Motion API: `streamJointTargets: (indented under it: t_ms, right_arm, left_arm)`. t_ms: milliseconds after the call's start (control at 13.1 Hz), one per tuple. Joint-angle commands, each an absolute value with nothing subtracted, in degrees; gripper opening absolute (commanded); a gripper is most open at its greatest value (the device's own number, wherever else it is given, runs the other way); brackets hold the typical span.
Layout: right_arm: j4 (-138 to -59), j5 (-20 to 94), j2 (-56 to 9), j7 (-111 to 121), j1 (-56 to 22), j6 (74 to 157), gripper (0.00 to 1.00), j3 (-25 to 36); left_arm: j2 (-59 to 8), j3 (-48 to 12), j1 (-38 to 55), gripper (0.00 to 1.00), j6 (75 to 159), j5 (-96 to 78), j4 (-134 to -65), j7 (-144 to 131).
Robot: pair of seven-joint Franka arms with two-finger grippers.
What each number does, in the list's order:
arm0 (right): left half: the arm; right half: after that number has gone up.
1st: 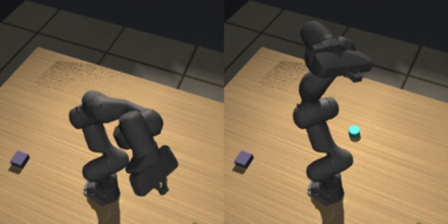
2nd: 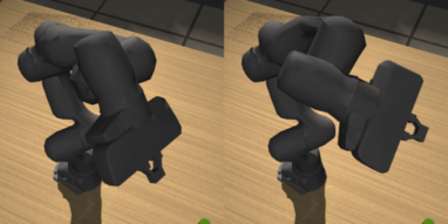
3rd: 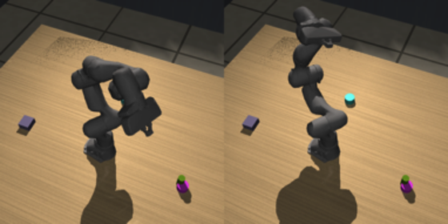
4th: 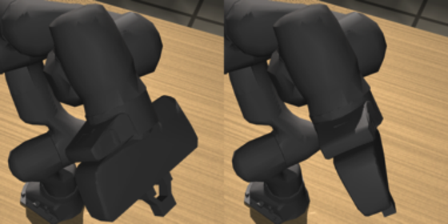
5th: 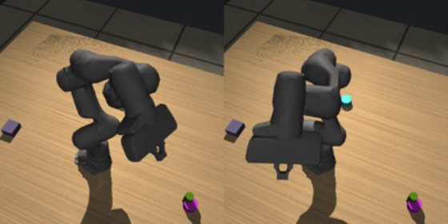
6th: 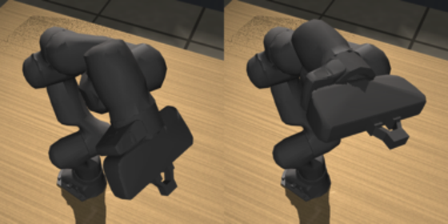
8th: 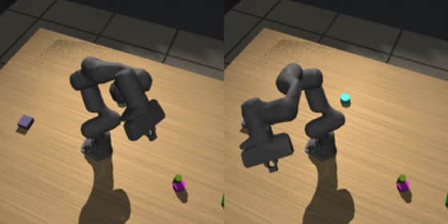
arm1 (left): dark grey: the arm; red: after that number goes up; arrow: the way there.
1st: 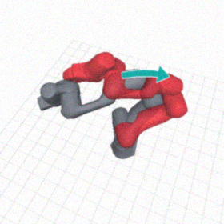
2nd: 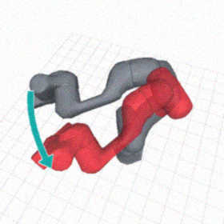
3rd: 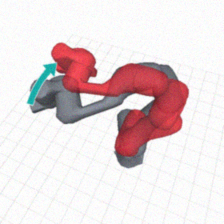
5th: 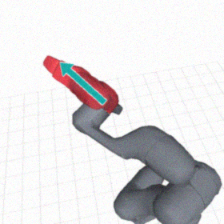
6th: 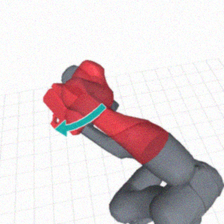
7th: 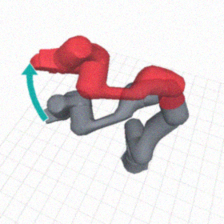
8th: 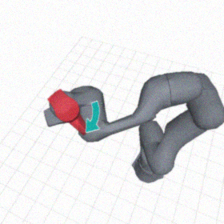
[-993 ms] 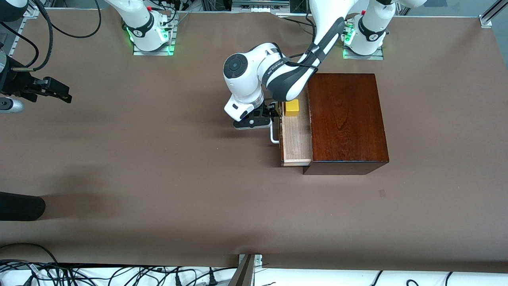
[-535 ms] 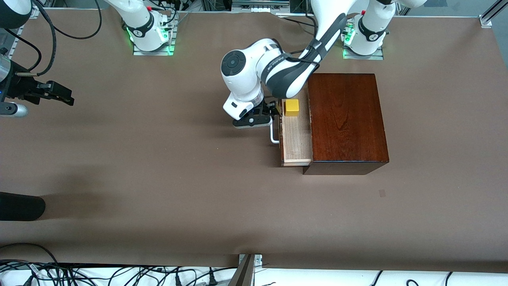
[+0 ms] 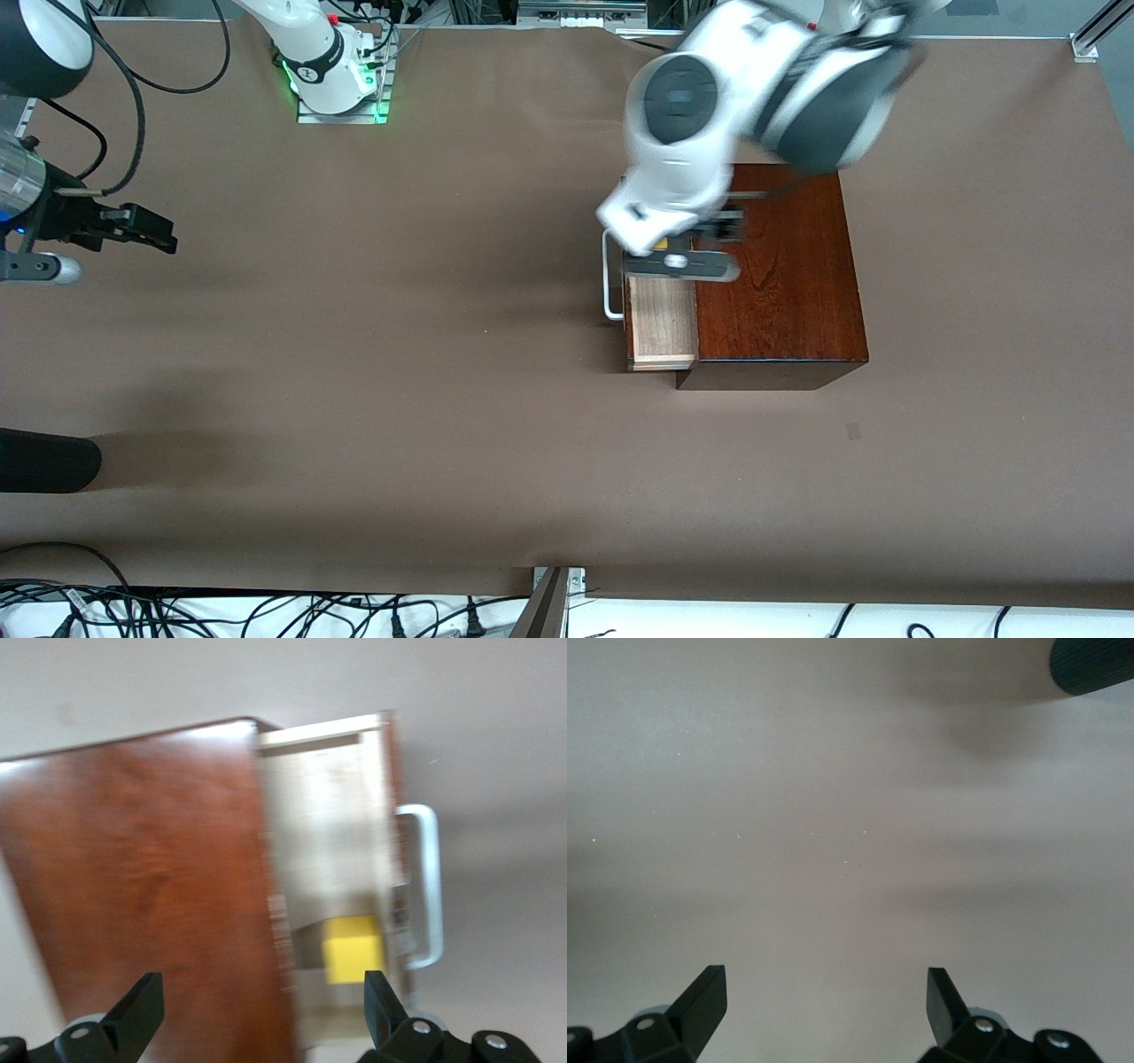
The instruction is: Open drawer, take yellow block, close drawer
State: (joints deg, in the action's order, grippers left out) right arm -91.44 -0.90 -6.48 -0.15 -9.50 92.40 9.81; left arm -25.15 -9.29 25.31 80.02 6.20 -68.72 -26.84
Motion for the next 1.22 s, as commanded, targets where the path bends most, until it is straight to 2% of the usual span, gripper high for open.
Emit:
streamJointTargets:
  t_ms: [0,153,382,611,764,993,1146]
  right_arm:
    - [-90.4,-0.9,-8.7,0.1,-11.2,92.0,1.0,9.3]
    - [-90.5,-0.7,-10.9,1.0,-14.7,91.6,1.0,9.2]
    - [-90.4,-0.5,-10.9,3.1,-23.3,92.0,1.0,8.9]
    - [-89.4,0.9,-13.0,3.2,-33.6,93.8,1.0,7.2]
    - [-84.7,1.5,-16.8,3.3,-38.2,95.8,1.0,5.2]
    - [-78.2,1.3,-21.9,3.3,-42.0,97.4,1.0,-1.5]
    - [-75.1,1.1,-25.5,4.1,-43.7,103.0,1.0,-5.5]
  left_arm:
    - [-20.7,-9.8,19.1,1.0,76.7,4.7,-71.0,-16.0]
    - [-17.3,-9.9,13.5,1.0,75.9,4.5,-73.1,-7.6]
    - [-10.6,-9.8,5.6,1.0,76.3,2.0,-81.1,0.8]
    - [-1.6,-9.8,0.6,1.0,80.1,0.9,-93.1,2.9]
    - [4.6,-9.8,-4.1,1.0,84.4,0.8,-101.6,3.2]
    - [5.4,-9.1,-9.4,1.0,84.9,1.4,-101.6,10.8]
    - [4.0,-9.3,-10.7,1.0,87.6,6.4,-100.0,13.2]
